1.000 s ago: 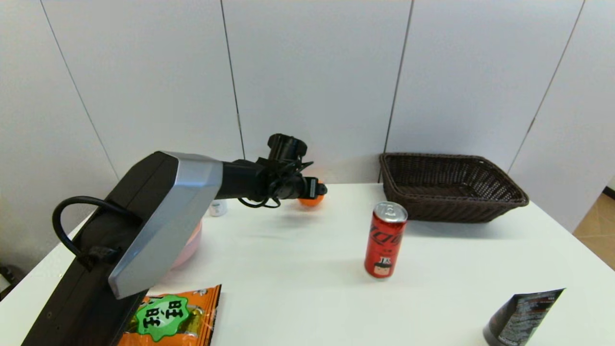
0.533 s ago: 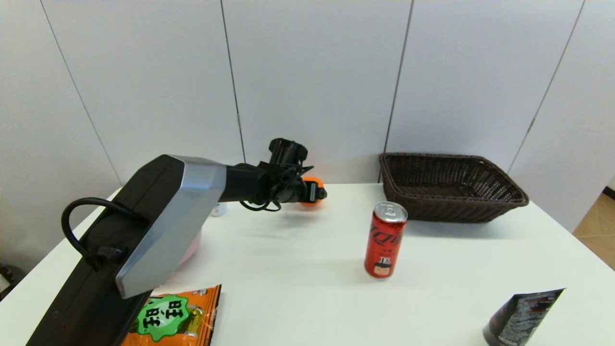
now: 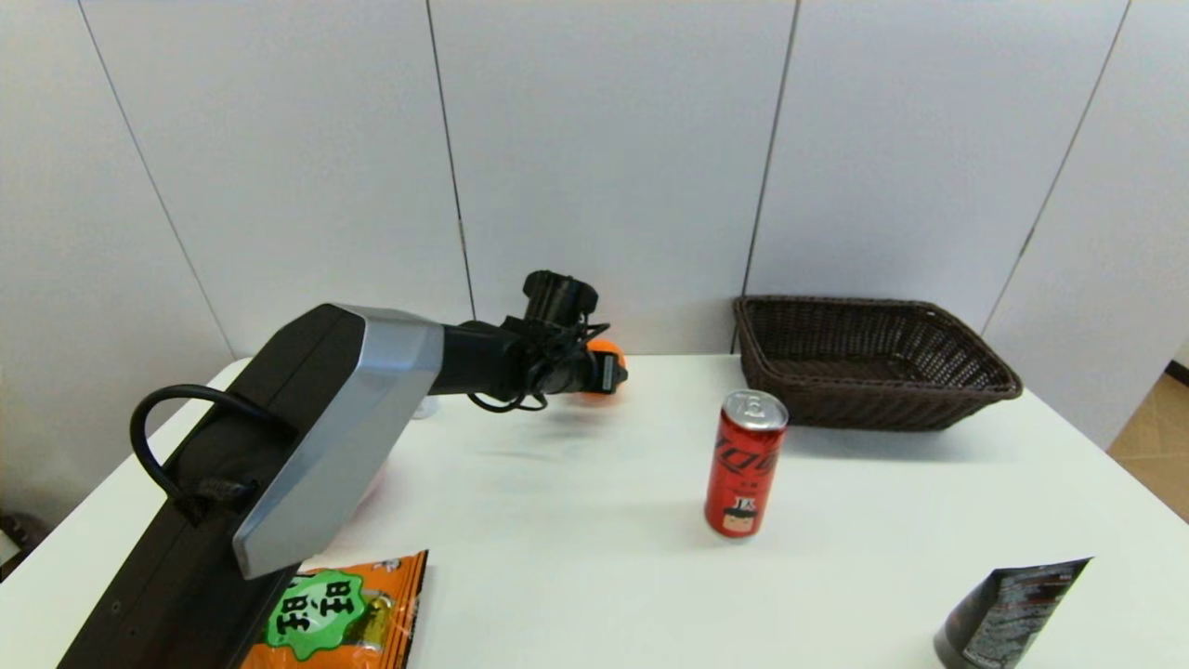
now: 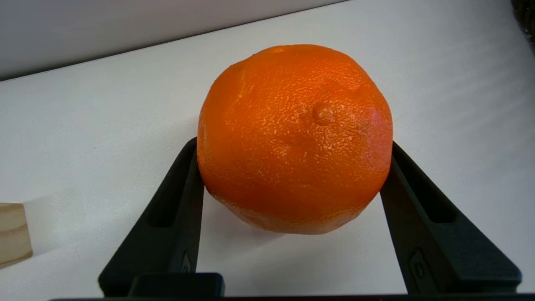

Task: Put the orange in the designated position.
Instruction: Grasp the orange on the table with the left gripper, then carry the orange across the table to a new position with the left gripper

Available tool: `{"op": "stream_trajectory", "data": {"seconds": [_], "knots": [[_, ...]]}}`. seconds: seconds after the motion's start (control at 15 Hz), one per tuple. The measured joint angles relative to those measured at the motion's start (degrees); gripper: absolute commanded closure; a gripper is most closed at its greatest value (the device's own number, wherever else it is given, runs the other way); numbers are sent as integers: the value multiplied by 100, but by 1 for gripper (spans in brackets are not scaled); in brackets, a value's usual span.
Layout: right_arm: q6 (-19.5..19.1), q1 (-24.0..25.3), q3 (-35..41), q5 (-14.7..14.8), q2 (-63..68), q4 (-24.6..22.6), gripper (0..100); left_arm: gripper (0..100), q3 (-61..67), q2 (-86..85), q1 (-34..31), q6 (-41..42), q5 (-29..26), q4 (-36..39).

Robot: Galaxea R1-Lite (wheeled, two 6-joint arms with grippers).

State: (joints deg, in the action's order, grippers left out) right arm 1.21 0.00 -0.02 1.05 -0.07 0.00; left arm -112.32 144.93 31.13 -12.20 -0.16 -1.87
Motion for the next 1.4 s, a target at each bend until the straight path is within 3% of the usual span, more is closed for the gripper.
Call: {"op": "stream_trajectory", "data": {"seconds": [1.0, 1.4], "knots": [[0, 0, 0, 0, 0, 0, 0, 100, -71, -411, 412, 57, -111, 63], [2, 0, 0, 0, 0, -5, 0, 100, -71, -233, 797, 46, -121, 965]]}}
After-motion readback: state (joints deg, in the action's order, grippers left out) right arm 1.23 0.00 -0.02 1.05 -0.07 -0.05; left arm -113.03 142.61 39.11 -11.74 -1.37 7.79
